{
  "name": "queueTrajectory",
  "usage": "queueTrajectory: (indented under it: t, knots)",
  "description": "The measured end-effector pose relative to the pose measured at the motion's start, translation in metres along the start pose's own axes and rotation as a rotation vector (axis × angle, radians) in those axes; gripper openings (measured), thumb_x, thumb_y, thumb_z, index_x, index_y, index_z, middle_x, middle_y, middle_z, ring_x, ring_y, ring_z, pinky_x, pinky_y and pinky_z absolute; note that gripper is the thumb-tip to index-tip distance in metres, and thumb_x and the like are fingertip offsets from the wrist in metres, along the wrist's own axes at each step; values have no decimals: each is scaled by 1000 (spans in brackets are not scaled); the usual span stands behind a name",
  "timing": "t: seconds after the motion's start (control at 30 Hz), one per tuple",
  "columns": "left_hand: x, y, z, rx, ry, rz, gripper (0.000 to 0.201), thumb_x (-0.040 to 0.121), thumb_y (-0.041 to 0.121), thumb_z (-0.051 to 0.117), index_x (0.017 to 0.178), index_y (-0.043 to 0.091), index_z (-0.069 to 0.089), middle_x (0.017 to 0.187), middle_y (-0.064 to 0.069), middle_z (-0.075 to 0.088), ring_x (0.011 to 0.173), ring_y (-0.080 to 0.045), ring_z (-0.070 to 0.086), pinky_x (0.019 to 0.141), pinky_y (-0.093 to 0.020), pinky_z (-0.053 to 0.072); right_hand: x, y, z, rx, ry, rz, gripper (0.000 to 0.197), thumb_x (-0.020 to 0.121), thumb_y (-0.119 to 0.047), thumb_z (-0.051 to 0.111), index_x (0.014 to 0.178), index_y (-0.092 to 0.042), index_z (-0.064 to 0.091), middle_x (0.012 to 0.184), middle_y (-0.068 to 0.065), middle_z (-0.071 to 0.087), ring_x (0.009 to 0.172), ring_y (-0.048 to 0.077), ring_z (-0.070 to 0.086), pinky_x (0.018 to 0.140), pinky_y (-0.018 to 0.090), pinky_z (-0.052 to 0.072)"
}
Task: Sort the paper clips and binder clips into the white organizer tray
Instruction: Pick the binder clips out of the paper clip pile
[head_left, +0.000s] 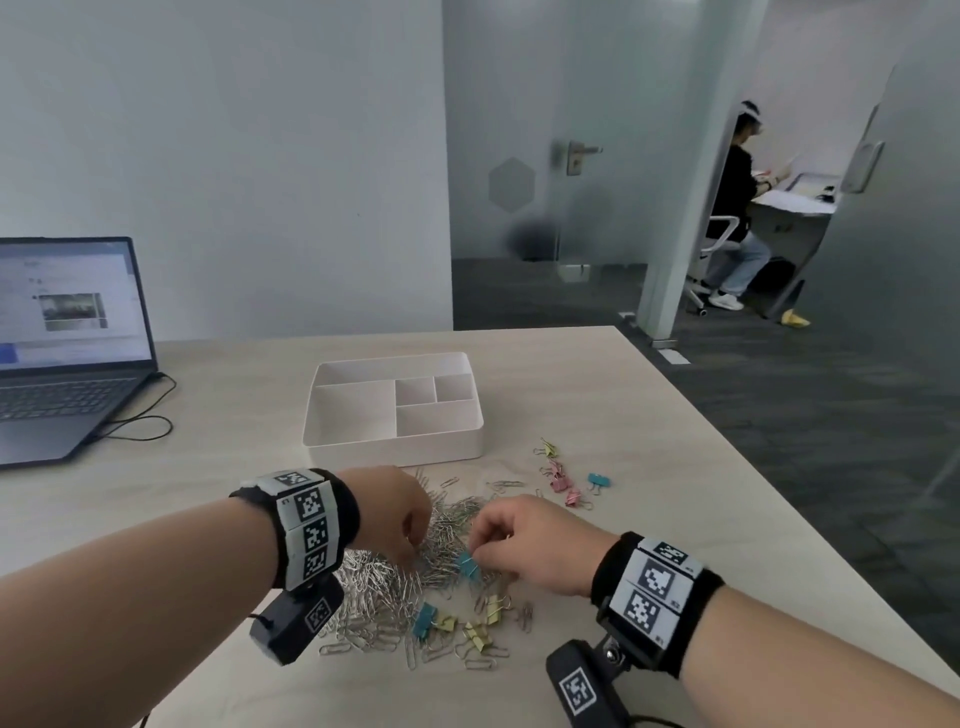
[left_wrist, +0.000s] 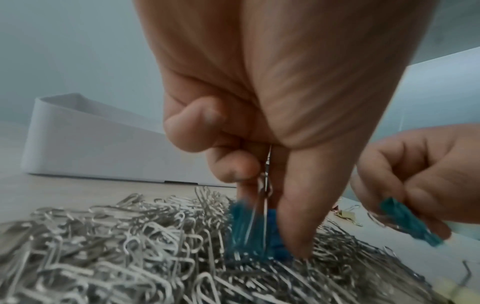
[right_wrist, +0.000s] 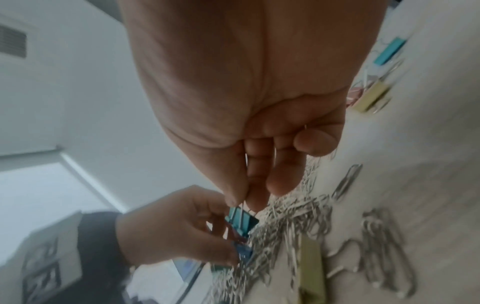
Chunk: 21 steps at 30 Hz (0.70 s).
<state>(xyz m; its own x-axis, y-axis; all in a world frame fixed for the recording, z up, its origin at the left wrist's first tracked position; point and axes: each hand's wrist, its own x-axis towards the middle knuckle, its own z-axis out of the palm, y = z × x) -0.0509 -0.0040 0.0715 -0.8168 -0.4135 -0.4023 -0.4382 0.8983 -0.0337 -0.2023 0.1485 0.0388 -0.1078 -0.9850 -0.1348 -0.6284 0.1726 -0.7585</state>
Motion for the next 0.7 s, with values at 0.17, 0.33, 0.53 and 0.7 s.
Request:
queueTrajectory:
  t: [0.17,0.33,0.53,0.7]
  knots:
    - [5,-6,1,-87,27,-19,17,88,46,67,92,30,73,85,17,65,85,-3,62,73,-20,44,-9,20,-16,95,127,101,10,97,-22,62,88,-26,64,85,-8,65,72,6,61,64,23,50]
    - [6,-8,-9,-218,80,-49,22,92,45,65,96,26,72,80,13,71,73,0,64,69,-19,47,-14,41,-41,110,298,196,7,96,-17,62,90,-19,65,86,-4,69,66,9,60,56,20,45]
    - [19,5,-18,-490,106,-59,16,94,38,63,92,22,65,83,7,77,75,-9,75,60,-25,60,-21,79,-79,-1,505,372,9,89,-12,63,84,-18,68,79,4,72,58,15,60,56,28,48]
    - [32,37,-29,-688,144,-19,15,94,32,65,96,17,64,83,7,78,76,-12,76,59,-27,60,-28,91,-87,-174,518,421,7,89,-24,64,83,-23,68,91,-2,69,77,14,64,75,31,53]
